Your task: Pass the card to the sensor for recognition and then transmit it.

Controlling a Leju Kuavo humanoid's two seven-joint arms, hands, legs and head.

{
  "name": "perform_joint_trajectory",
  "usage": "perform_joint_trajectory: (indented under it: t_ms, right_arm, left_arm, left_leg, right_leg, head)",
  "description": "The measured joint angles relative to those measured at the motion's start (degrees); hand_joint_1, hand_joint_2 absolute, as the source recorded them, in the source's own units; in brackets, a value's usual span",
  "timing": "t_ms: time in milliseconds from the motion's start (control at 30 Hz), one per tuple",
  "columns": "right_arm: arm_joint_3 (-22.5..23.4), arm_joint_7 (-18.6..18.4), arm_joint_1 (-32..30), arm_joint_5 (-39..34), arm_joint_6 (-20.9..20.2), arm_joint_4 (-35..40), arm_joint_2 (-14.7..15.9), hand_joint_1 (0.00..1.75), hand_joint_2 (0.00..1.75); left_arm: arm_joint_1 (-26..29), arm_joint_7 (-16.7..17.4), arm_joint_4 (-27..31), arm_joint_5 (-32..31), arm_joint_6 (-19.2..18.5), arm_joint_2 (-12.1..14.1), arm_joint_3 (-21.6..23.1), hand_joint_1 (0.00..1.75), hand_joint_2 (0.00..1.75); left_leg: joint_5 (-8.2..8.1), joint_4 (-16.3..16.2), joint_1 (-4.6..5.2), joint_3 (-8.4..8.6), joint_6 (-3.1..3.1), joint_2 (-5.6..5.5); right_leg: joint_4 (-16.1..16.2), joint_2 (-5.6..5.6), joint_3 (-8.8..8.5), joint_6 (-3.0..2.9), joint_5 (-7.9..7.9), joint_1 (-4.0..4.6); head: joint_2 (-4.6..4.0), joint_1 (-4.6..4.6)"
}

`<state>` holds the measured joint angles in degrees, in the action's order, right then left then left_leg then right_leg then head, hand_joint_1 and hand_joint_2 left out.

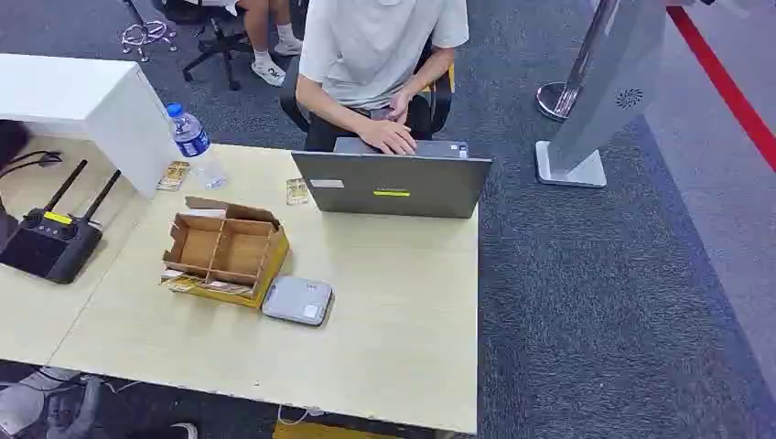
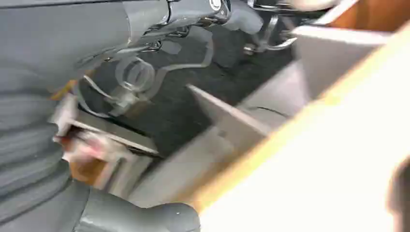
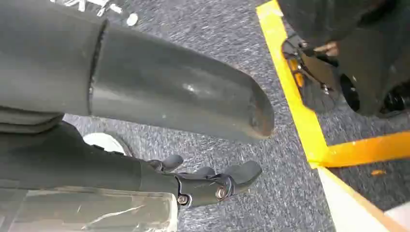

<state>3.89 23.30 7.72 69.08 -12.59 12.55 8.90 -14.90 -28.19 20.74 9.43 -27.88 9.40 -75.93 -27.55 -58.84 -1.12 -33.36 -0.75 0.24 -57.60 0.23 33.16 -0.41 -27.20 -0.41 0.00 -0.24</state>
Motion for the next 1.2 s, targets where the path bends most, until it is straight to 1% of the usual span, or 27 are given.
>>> perform_joint_trajectory:
  t_ms: [133, 200, 300, 500, 700, 800, 900, 1000, 1200]
  right_arm:
    - [0.02, 0.42, 0.35, 2.89, -0.04, -0.39, 0.26, 0.00, 0.00]
    - [0.09, 0.48, 0.35, 3.11, -0.04, -0.55, 0.33, 0.00, 0.00]
    - [0.48, 0.50, 0.34, 3.77, -0.04, -0.68, 0.33, 0.00, 0.00]
    - [1.27, 0.50, 0.30, 3.92, 0.04, -0.92, 0.37, 0.00, 0.00]
    - [1.62, 0.26, 0.18, 4.47, 0.28, -1.14, 0.41, 0.00, 0.00]
    - [1.99, 0.07, 0.20, 5.01, 0.31, -1.20, 0.46, 0.00, 0.00]
    - [2.25, -0.11, 0.23, 5.78, 0.31, -1.20, 0.50, 0.00, 0.00]
    - [2.32, -0.28, 0.33, 6.00, 0.30, -1.20, 0.55, 0.00, 0.00]
    - [2.32, -0.28, 0.33, 6.00, 0.31, -1.20, 0.55, 0.00, 0.00]
  left_arm:
    - [-1.02, -0.66, 3.08, 7.00, -3.24, -0.33, -0.29, 0.00, 1.75]
    - [-1.38, -0.66, 5.45, 9.81, -3.57, -1.07, 0.13, 0.00, 1.75]
    - [-1.54, -0.57, 9.69, 13.72, -3.28, -2.32, 1.97, 0.00, 1.75]
    - [-1.11, -0.18, 18.38, 21.07, -0.49, -4.79, 7.36, 0.00, 1.75]
    - [0.88, -0.05, 26.19, 28.82, 2.77, -6.89, 12.59, 0.00, 1.75]
    - [0.86, -0.09, 30.63, 32.41, 4.15, -7.80, 15.32, 0.00, 1.75]
    - [-0.54, -0.84, 35.20, 33.52, 5.85, -8.46, 18.39, 0.00, 1.75]
    - [-2.45, -2.21, 39.31, 31.50, 7.14, -9.20, 21.75, 0.00, 1.75]
    - [-2.49, -2.21, 39.31, 31.50, 7.14, -9.20, 21.77, 0.00, 1.75]
  left_leg:
    - [0.00, -0.01, 0.00, 0.01, 0.00, 0.00]
    - [0.00, -0.02, 0.00, 0.01, 0.00, 0.00]
    - [0.00, -0.02, 0.00, 0.02, 0.00, 0.03]
    - [0.00, -0.03, 0.00, 0.01, 0.00, 0.02]
    - [0.00, -0.03, 0.00, 0.01, 0.00, 0.01]
    - [0.00, -0.05, 0.00, 0.02, 0.01, -0.02]
    - [0.06, -0.08, 0.00, 0.02, 0.02, -0.04]
    - [0.14, -0.08, 0.00, 0.01, 0.01, -0.03]
    - [0.14, -0.08, 0.00, 0.00, 0.01, -0.03]
  right_leg:
    - [0.00, 0.01, 0.00, 0.00, 0.00, 0.00]
    - [0.00, 0.01, 0.00, 0.00, 0.00, 0.00]
    - [0.00, 0.03, 0.01, 0.01, 0.01, 0.00]
    - [0.00, 0.02, 0.00, 0.02, 0.02, 0.00]
    - [0.01, 0.02, 0.00, 0.02, 0.01, 0.00]
    - [0.01, 0.01, 0.01, 0.02, 0.02, 0.00]
    - [0.00, 0.00, 0.00, 0.01, 0.05, 0.00]
    - [0.00, 0.00, -0.01, 0.03, 0.12, 0.00]
    - [0.00, 0.00, -0.01, 0.03, 0.12, 0.00]
  head:
    - [0.00, -0.02]
    - [0.00, -0.02]
    - [0.00, -0.02]
    - [0.00, -0.04]
    - [0.00, -0.04]
    - [0.00, -0.02]
    - [0.00, -0.02]
    - [0.00, -0.04]
    - [0.00, -0.04]
